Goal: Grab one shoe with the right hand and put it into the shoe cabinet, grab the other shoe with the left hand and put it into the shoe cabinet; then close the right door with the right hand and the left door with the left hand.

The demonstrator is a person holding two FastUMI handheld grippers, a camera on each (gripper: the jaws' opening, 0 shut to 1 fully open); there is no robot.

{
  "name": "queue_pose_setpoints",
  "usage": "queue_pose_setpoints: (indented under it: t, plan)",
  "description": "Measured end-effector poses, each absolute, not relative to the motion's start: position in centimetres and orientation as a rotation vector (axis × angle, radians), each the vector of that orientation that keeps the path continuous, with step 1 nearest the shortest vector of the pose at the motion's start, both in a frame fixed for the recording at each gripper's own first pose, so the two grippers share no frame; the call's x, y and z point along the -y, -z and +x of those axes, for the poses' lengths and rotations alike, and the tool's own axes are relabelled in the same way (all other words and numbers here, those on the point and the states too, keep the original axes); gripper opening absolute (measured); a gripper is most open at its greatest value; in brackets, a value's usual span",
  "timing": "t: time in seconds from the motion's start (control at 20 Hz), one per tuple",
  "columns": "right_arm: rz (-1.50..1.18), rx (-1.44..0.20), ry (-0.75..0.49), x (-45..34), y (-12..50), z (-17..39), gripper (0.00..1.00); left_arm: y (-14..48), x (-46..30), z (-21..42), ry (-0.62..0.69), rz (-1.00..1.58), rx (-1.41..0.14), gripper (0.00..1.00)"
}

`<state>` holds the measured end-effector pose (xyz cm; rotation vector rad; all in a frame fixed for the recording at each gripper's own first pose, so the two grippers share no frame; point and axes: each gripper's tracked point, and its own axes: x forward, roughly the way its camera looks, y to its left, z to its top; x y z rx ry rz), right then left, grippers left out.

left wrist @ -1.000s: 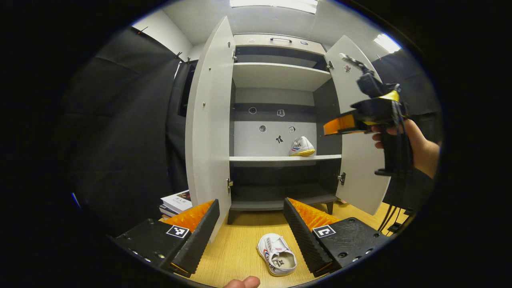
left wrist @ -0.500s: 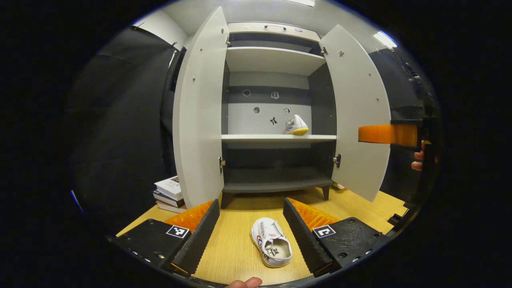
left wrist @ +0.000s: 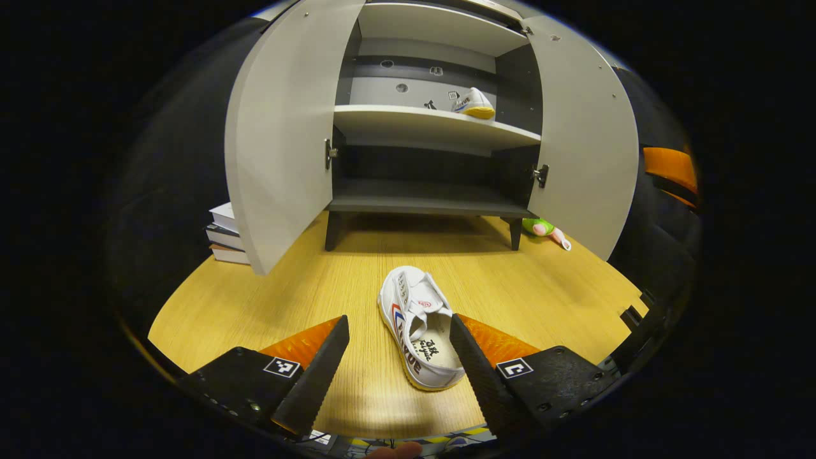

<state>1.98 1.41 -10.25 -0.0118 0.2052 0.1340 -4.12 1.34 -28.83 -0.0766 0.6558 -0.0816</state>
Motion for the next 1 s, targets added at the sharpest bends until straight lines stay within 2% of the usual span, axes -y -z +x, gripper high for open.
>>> queue_pose_setpoints:
  t: [0.3,0.7,1.0]
  plan:
    - [0.001,-0.222,-0.119,-0.3,10.7,1.7,0.99,34.7,-1.8,-2.5,0.055,-0.041,-0.779,0.96]
    - [-0.015,-0.214,-0.105,0.1,10.8,2.4,0.99,37.4,-2.7,1.1,0.012,-0.03,-0.792,0.96]
    - [-0.015,-0.136,-0.096,0.0,8.0,3.1,0.99,38.5,-2.0,3.5,0.018,-0.024,-0.768,0.96]
